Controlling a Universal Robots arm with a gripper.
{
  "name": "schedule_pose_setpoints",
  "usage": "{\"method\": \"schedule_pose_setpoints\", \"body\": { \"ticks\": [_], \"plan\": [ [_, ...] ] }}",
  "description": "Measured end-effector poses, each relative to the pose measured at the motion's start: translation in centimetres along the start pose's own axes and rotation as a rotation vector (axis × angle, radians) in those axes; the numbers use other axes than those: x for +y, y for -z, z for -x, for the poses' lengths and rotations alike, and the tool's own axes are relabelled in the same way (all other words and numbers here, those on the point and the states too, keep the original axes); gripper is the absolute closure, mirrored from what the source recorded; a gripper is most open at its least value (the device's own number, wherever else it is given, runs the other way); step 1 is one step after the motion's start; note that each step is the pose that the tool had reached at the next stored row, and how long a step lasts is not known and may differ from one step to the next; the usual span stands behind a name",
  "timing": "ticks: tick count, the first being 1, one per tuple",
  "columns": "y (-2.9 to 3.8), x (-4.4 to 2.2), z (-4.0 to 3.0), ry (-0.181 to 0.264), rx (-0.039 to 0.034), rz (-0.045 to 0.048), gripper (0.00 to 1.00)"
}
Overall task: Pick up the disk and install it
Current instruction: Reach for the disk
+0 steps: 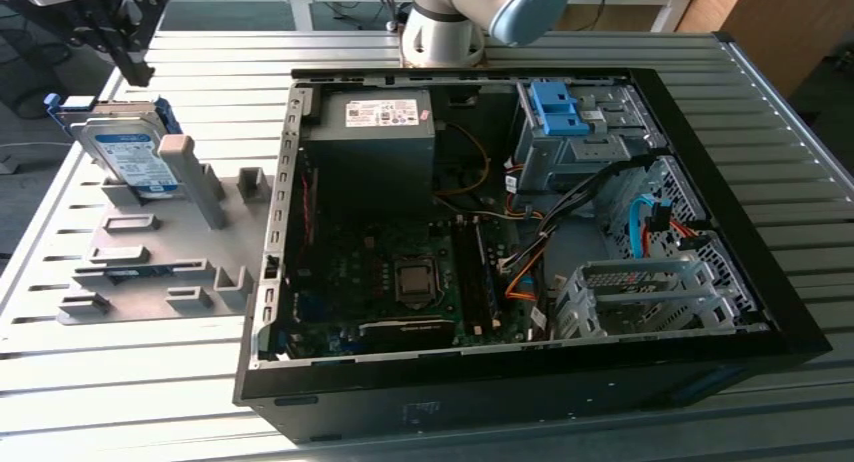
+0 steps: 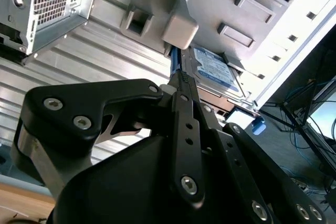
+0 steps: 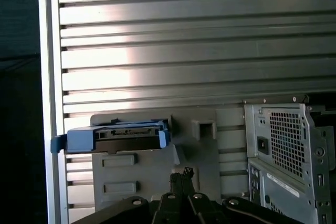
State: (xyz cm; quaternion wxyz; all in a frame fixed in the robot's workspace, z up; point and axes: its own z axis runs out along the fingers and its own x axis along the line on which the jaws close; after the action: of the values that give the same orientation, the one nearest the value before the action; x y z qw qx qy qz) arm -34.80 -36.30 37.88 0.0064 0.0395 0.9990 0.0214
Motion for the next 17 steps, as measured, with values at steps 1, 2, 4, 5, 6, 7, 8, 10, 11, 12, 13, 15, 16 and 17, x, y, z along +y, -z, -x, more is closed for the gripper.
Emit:
{"method": "schedule_pose_setpoints", "body": {
  "ticks": [1,2,4,5,6,7,8,10,11,12,13,15,16,17],
  "plan": [
    [-0.01,0.06,-0.23,0.000,0.0003,0.0000,0.89],
    [-0.03,0.07,-0.37,0.000,0.0004,0.0000,0.89],
    [-0.03,0.08,-0.40,0.000,0.0004,0.0000,0.89],
    [-0.03,0.08,-0.41,0.000,0.0004,0.0000,0.89],
    [-0.04,0.07,-0.42,0.000,0.0005,0.0000,0.89],
    [-0.05,0.07,-0.46,0.000,0.0004,-0.0001,0.89],
    [-0.04,0.07,-0.48,0.000,0.0005,-0.0001,0.89],
    [-0.04,0.06,-0.53,0.000,0.0005,-0.0001,0.89],
    [-0.04,0.06,-0.57,0.000,0.0005,-0.0001,0.89],
    [-0.05,0.06,-0.62,0.000,0.0005,-0.0001,0.89],
    [-0.06,0.05,-0.68,0.000,0.0004,0.0000,0.89],
    [-0.07,0.04,-0.79,0.000,0.0005,0.0000,0.89],
    [-0.07,0.04,-0.83,0.000,0.0005,-0.0001,0.89],
    [-0.08,0.03,-0.87,0.000,0.0005,-0.0001,0.89]
  ]
}}
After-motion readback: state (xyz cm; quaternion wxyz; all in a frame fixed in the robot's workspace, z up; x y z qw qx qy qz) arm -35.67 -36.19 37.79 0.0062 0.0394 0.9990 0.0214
